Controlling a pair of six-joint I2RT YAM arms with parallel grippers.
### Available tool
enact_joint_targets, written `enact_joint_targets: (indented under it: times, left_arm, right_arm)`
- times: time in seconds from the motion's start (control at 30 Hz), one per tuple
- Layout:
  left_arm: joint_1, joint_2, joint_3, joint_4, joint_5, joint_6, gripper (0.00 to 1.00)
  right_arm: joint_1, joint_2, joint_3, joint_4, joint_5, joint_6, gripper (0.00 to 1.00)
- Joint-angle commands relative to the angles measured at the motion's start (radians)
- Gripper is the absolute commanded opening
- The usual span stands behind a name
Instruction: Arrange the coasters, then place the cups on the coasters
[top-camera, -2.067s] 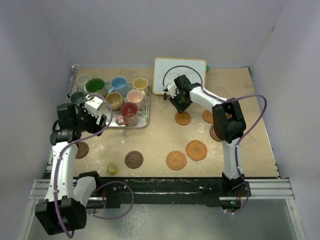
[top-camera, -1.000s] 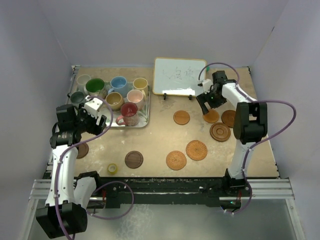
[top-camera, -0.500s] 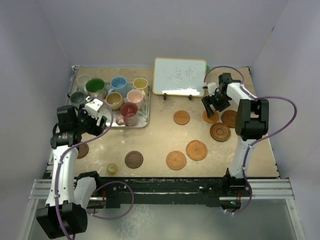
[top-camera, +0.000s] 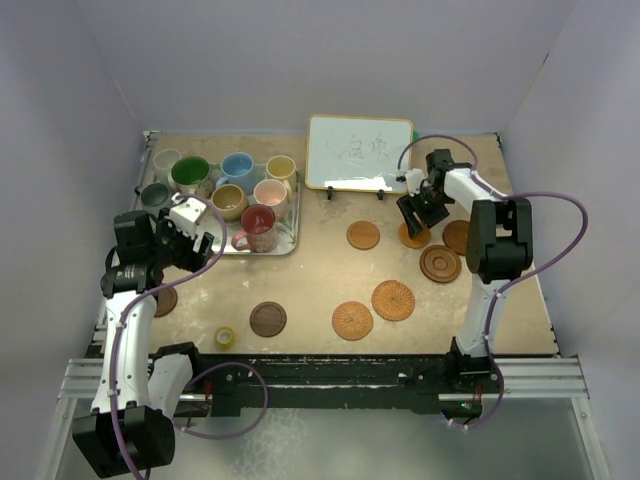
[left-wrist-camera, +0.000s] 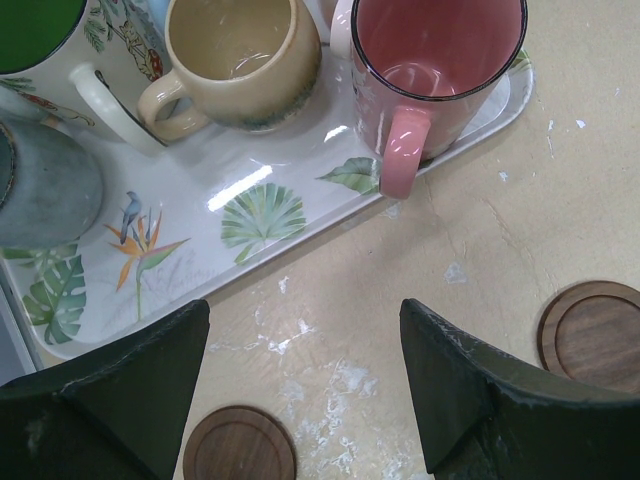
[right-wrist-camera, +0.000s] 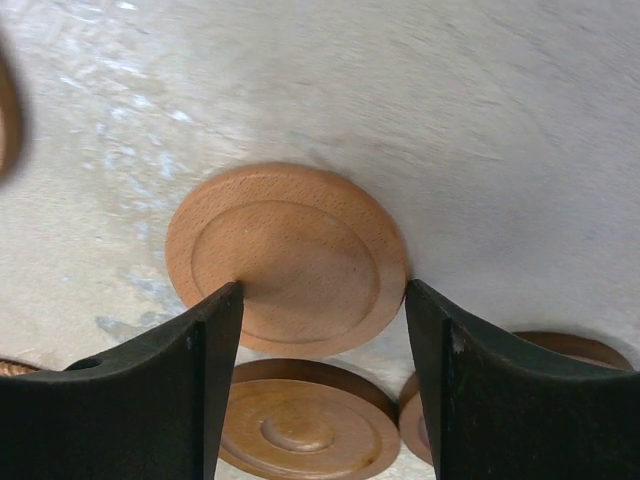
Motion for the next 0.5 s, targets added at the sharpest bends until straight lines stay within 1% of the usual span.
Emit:
enact_joint_targets:
  times: [0.0,0.2,0.47]
  left_arm:
    - [-0.005,-0.01,-0.004,0.034,0.024,0.007,0.73]
    - [-0.005,-0.015,-0.003,0.027,0.024,0.009,0.74]
    - [-0.006,-0.013,-0.001,0.03,0.027,0.009,0.73]
  right_arm:
    - [0.079,-0.018,-0.05,0.019,-0.001,0.046,0.66]
    - [0.149,-0.006,-0.039,0.043,0.04,0.097,0.64]
    - [0.184,0.01,-0.003,0.018,0.04,0.104,0.65]
